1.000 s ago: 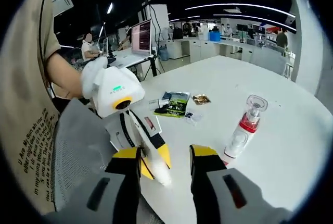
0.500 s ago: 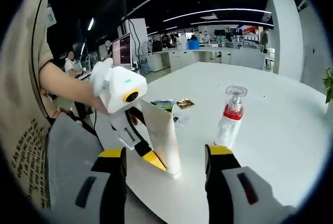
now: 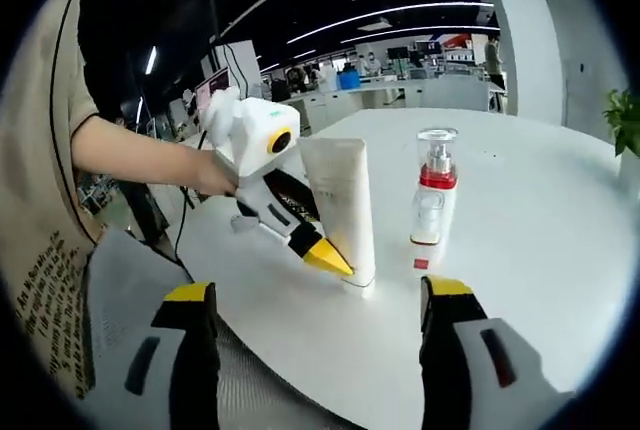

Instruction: Arrange the skincare products in the storage area until every visible bottle or jar stands upright without overlapping.

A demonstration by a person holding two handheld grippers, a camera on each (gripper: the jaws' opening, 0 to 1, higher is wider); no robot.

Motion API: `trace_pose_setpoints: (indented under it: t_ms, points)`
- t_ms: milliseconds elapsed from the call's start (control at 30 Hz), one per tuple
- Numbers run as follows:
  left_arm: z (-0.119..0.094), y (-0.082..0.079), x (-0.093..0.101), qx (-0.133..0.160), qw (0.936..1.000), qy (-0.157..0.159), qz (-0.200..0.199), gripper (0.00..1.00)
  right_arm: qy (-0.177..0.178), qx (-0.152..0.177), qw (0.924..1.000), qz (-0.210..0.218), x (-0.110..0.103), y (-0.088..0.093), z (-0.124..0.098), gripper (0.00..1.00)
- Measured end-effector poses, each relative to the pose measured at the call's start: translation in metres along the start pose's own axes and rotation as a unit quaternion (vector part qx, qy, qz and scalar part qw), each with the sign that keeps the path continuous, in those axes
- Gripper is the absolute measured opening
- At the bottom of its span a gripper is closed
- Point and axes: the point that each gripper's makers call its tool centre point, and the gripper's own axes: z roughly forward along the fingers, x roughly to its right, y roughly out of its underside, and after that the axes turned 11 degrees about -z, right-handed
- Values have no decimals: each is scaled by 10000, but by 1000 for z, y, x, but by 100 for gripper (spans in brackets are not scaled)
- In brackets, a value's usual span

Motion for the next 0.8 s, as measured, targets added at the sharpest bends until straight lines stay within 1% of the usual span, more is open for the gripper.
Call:
trace_pose_setpoints:
  t_ms: [100,167,200,267,400,567,633,800]
  points:
    - [1,-3,-7,9,10000,-13,8,17,155,25,9999,24,3,3,-1,85]
    - [3,-5,-13,20,10000,-27,7,17,287,40,9995,134,6,6,-2,85]
    - [3,-6,-16,30,10000,-41,3,17,331,7,9994,117,8,7,-2,86]
    - [4,-7,-21,52,10000,-53,-12,17,424,21,9990,165,12,5,-3,86]
    - [6,-10,-33,109,9999,-88,-37,17,526,63,9982,294,17,7,-3,88]
    - [8,-14,-40,135,9999,-76,-22,17,555,-43,9981,250,16,12,-1,91]
    - [9,-15,-43,139,9999,-75,-17,17,546,-117,9983,182,15,14,0,91]
    - [11,-19,-51,136,9999,-65,-2,17,547,-181,9982,177,16,17,0,91]
